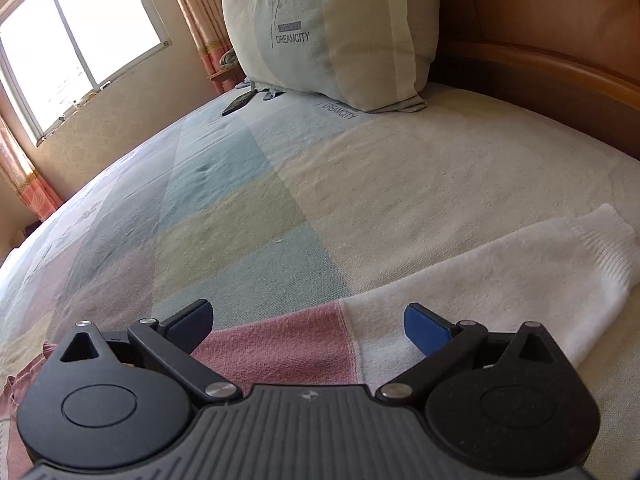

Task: Fold clothes
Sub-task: 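Smooth the folded white sleeve along its length toward the cuff with the right gripper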

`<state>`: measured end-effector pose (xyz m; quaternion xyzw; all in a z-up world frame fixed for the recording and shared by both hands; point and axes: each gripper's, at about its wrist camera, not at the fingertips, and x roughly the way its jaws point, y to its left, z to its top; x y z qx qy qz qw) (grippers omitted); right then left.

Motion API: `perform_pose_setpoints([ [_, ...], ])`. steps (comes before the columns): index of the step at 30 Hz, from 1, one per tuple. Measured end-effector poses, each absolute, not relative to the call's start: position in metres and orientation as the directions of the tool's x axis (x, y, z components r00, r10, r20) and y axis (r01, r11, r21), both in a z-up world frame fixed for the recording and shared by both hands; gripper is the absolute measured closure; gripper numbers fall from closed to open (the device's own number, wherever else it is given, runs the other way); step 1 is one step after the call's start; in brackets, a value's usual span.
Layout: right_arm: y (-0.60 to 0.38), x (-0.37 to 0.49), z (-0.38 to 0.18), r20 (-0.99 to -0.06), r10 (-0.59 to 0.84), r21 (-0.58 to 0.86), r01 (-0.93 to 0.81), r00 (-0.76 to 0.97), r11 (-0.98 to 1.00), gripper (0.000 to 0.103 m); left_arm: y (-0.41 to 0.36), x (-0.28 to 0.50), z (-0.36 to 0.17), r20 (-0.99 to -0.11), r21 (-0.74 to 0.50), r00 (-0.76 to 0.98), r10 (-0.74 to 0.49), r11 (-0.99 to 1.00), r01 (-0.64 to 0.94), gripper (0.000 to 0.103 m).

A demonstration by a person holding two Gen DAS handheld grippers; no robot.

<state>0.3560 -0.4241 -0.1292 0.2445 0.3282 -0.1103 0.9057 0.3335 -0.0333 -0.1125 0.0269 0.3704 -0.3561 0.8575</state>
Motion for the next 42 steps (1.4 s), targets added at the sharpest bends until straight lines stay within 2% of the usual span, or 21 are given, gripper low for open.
perform_pose_setpoints([
  [5, -0.439, 0.352, -0.132, -0.66, -0.039, 0.366, 0.366, 0.751, 0.856, 0.0, -0.039, 0.329, -0.102, -0.684, -0.198, 0.478, -0.551, 0.771, 0.605, 0.001],
  [8, -0.455, 0.34, -0.122, -0.634, -0.089, 0.353, 0.389, 0.768, 0.851, 0.0, -0.05, 0.323, -0.099, -0.703, -0.166, 0.475, -0.53, 0.771, 0.614, 0.001],
  [11, -0.483, 0.33, -0.125, -0.646, -0.146, 0.339, 0.453, 0.749, 0.825, 0.0, -0.065, 0.318, -0.104, -0.724, -0.155, 0.456, -0.518, 0.766, 0.624, 0.001],
  [15, -0.51, 0.313, -0.128, -0.624, -0.145, 0.381, 0.461, 0.768, 0.801, 0.0, -0.082, 0.309, -0.107, -0.743, -0.089, 0.478, -0.468, 0.777, 0.623, 0.001],
  [23, -0.553, 0.283, -0.131, -0.553, -0.121, 0.504, 0.447, 0.824, 0.739, 0.0, -0.093, 0.308, -0.105, -0.759, -0.1, 0.462, -0.459, 0.783, 0.614, 0.001],
  [27, -0.561, 0.28, -0.139, -0.565, -0.17, 0.481, 0.489, 0.808, 0.727, 0.0, -0.095, 0.305, -0.102, -0.766, -0.098, 0.454, -0.454, 0.781, 0.616, 0.001],
  [30, -0.553, 0.278, -0.129, -0.578, -0.343, 0.335, 0.598, 0.74, 0.728, 0.0, -0.094, 0.303, -0.101, -0.764, -0.108, 0.45, -0.462, 0.78, 0.617, 0.001],
  [33, -0.555, 0.276, -0.127, -0.526, -0.204, 0.47, 0.482, 0.826, 0.74, 0.0, -0.095, 0.304, -0.101, -0.764, -0.114, 0.449, -0.463, 0.782, 0.613, 0.001],
  [34, -0.554, 0.279, -0.129, -0.534, -0.193, 0.465, 0.477, 0.823, 0.745, 0.0, -0.096, 0.304, -0.101, -0.765, -0.115, 0.449, -0.463, 0.782, 0.612, 0.001],
  [38, -0.544, 0.299, -0.14, -0.607, -0.212, 0.37, 0.509, 0.766, 0.777, 0.0, -0.096, 0.304, -0.101, -0.767, -0.116, 0.447, -0.46, 0.785, 0.609, 0.001],
  [42, -0.519, 0.309, -0.126, -0.633, -0.374, 0.191, 0.604, 0.678, 0.774, 0.0, -0.096, 0.302, -0.101, -0.765, -0.12, 0.447, -0.464, 0.784, 0.609, 0.001],
])
